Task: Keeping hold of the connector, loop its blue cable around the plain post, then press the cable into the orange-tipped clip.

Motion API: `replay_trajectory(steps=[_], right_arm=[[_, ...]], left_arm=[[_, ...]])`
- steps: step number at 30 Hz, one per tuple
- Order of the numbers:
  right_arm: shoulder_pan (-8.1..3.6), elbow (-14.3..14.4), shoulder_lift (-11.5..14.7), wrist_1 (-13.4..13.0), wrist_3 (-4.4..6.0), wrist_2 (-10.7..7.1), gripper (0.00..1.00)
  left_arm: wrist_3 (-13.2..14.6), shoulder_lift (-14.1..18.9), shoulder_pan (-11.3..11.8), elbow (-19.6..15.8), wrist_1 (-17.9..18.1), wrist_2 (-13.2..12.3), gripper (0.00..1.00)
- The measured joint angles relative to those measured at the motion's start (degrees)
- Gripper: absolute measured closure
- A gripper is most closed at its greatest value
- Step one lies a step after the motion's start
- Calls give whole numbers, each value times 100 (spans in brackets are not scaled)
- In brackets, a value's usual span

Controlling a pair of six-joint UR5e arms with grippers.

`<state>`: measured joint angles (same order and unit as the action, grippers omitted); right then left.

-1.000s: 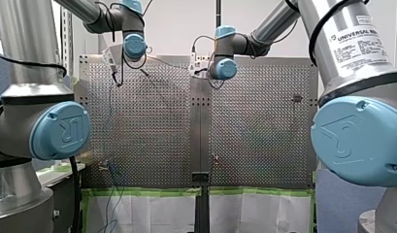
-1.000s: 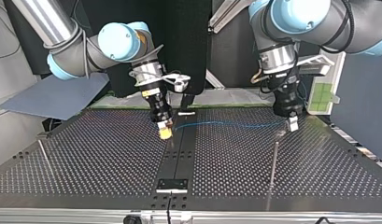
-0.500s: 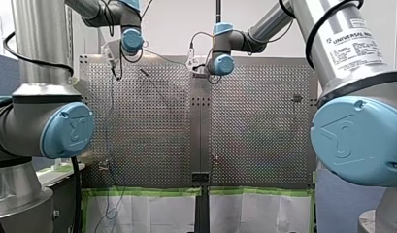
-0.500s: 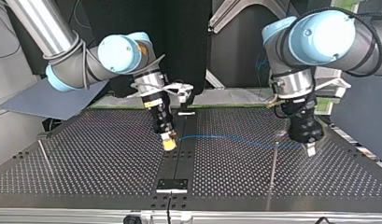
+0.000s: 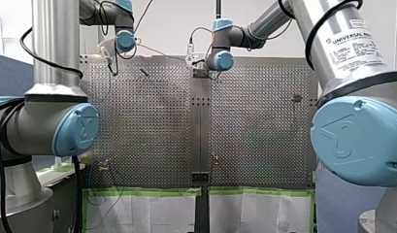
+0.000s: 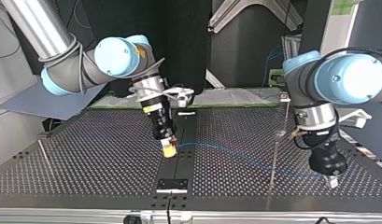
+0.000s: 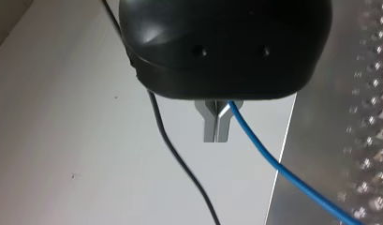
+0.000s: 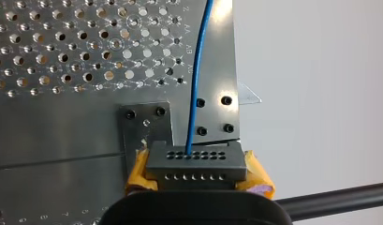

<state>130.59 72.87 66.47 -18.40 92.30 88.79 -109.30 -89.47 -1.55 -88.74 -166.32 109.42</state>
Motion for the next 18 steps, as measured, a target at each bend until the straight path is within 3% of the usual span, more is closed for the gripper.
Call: replay_trajectory(steps=[9, 18], right_arm=[[-2, -6, -97, 71, -12, 1, 100], [-10, -8, -201, 113, -26, 22, 100]], left_arm=[[-73, -204, 280, 339, -19, -209, 100], [-82, -352, 296, 172, 15, -236, 100]])
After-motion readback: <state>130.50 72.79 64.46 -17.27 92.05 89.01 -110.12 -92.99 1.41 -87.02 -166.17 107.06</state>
